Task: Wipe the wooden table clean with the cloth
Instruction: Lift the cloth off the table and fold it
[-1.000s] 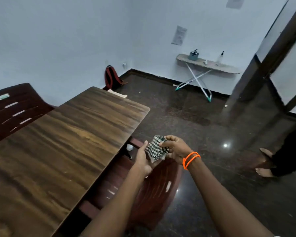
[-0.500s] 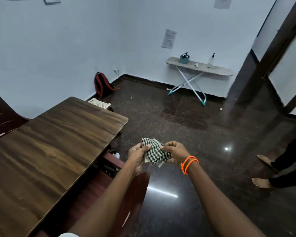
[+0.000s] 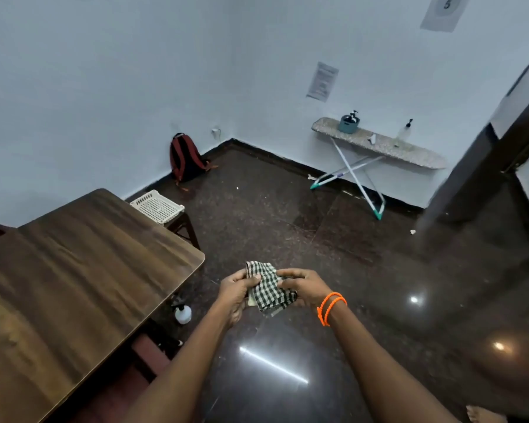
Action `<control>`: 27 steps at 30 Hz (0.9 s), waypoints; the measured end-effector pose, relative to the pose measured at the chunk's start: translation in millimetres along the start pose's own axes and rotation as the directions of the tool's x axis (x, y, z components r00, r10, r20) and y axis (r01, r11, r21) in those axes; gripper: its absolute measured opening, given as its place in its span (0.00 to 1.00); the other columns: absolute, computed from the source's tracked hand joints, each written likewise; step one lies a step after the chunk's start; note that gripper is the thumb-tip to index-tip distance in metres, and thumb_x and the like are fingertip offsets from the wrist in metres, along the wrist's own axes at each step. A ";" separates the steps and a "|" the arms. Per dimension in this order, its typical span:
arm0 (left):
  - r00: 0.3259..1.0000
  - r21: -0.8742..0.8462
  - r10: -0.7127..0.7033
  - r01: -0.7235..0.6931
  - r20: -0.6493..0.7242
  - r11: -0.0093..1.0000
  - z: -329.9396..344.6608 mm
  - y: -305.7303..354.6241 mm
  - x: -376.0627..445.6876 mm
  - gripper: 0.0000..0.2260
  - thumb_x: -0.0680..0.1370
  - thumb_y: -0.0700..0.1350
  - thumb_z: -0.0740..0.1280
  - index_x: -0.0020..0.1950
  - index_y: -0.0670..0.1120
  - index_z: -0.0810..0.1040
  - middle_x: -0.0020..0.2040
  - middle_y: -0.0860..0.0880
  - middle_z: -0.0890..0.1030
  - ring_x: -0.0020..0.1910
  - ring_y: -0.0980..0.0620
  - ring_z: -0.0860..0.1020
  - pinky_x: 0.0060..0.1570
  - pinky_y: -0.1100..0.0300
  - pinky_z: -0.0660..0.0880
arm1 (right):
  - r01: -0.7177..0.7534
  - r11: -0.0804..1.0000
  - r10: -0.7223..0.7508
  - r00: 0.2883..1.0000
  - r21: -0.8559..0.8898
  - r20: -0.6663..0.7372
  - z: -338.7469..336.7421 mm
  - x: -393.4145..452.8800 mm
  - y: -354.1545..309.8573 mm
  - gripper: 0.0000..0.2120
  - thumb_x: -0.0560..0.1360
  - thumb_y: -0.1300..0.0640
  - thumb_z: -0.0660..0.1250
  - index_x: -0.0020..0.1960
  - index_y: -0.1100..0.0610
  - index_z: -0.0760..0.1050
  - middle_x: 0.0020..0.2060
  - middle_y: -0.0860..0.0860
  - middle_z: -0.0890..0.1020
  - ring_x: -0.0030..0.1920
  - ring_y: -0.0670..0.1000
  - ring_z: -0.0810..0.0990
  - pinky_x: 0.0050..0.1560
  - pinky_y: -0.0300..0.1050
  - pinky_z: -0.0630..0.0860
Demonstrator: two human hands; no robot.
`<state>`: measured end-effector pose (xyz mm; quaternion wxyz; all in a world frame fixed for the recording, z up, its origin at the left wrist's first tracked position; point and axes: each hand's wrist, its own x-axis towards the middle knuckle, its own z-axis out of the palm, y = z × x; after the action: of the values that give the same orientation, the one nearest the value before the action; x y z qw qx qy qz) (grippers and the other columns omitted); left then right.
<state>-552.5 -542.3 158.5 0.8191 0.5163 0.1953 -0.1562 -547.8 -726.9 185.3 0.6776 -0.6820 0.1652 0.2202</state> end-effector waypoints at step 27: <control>0.836 -0.164 -0.012 -0.094 -0.549 0.982 -23.0 261.2 422.3 0.08 0.79 0.33 0.68 0.55 0.40 0.83 0.41 0.44 0.87 0.34 0.51 0.86 0.29 0.56 0.81 | 0.095 0.942 0.079 0.870 -0.323 0.486 96.6 543.3 -268.3 0.16 0.73 0.79 0.65 0.54 0.64 0.82 0.42 0.57 0.86 0.39 0.50 0.83 0.40 0.43 0.82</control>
<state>-67.2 -435.1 151.4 0.7763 0.4654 0.4237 0.0345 46.3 -583.6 130.4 0.5713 -0.7095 -0.0557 0.4088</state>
